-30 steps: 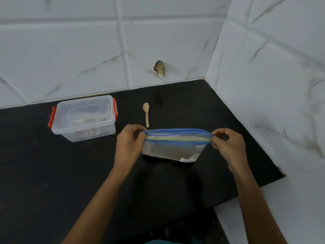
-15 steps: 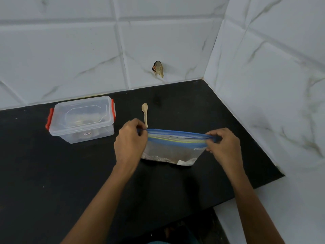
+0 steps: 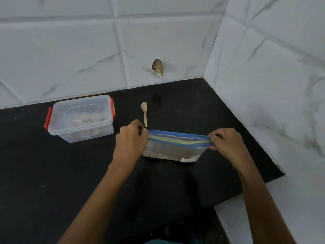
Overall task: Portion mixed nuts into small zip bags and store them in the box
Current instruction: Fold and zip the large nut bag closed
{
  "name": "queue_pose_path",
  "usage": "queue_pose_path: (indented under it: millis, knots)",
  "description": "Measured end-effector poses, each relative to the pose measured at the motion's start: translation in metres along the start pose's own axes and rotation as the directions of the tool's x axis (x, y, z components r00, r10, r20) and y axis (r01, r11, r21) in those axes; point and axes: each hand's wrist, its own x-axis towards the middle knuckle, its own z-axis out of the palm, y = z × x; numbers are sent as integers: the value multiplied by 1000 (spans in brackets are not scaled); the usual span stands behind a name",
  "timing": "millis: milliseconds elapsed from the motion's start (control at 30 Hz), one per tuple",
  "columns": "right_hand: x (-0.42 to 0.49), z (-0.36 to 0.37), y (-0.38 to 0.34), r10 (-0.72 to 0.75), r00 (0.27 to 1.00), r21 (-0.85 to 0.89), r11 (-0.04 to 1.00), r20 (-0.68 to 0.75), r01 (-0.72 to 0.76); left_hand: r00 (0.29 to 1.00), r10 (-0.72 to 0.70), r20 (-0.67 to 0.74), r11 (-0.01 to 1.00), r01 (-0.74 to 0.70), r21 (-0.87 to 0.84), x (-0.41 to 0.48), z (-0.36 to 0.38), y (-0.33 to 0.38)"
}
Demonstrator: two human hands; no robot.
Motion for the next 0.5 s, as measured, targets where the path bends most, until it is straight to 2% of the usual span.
queue_pose_path:
  millis: [167,300,500]
  knots:
    - [-1,-5,-1,15,1000,0,1000,11,-15,1000,15,4,999,-15,32,1,-1,-1]
    - [-2,-5,-2,4,997,-77,997,-72,-10,997,43,-57,995,-49,-90,1,-2,-1]
    - [-1,-11,-4,14,993,-20,1000,-114,-17,998,2,-70,981,-16,-192,0,-7,0]
